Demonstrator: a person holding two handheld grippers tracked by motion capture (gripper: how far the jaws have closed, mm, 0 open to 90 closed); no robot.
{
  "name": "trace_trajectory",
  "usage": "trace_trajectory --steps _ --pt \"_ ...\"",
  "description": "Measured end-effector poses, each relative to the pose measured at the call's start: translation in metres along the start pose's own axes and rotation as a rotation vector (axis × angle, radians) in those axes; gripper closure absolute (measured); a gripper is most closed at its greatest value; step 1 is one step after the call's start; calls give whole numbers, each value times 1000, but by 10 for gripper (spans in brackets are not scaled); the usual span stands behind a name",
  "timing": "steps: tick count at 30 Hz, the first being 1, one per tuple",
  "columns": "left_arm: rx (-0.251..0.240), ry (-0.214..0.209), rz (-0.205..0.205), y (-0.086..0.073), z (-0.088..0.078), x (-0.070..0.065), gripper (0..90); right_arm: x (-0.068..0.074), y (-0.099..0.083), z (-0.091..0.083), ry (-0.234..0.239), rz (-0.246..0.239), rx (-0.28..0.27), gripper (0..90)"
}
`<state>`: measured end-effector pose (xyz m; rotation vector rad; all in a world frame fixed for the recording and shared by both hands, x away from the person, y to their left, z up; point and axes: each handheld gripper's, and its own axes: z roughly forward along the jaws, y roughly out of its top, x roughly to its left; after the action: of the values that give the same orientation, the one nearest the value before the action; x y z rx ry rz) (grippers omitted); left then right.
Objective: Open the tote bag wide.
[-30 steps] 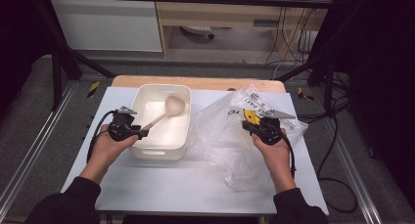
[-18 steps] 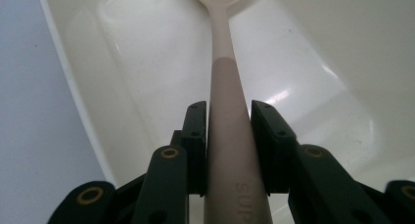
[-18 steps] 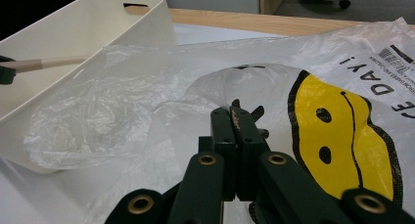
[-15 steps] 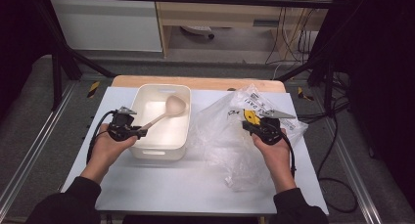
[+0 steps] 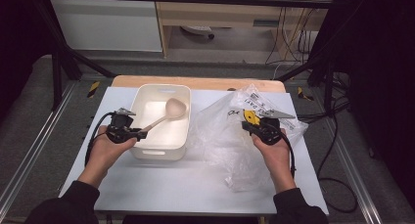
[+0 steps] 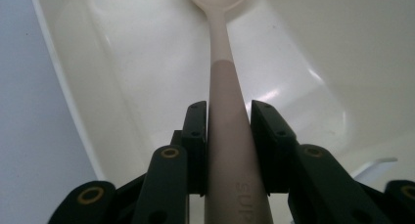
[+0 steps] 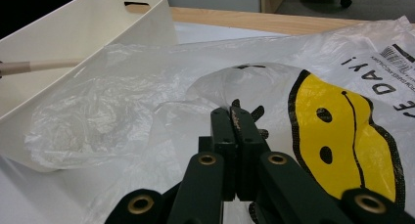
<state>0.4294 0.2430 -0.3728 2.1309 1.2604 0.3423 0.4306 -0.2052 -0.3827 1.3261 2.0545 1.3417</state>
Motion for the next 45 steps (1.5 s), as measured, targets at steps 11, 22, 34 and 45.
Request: trace_trajectory --steps 11,22,34,45 --pt "-9 -1 32 0 -1 -4 678 0 0 0 0 2 0 900" --pt "10 -6 43 6 4 -3 660 0 0 0 2 5 4 900" --pt "-29 27 50 5 3 -4 703 -1 0 0 5 2 3 900" --pt "-137 9 86 15 -32 -17 704 0 2 -2 15 5 -6 900"
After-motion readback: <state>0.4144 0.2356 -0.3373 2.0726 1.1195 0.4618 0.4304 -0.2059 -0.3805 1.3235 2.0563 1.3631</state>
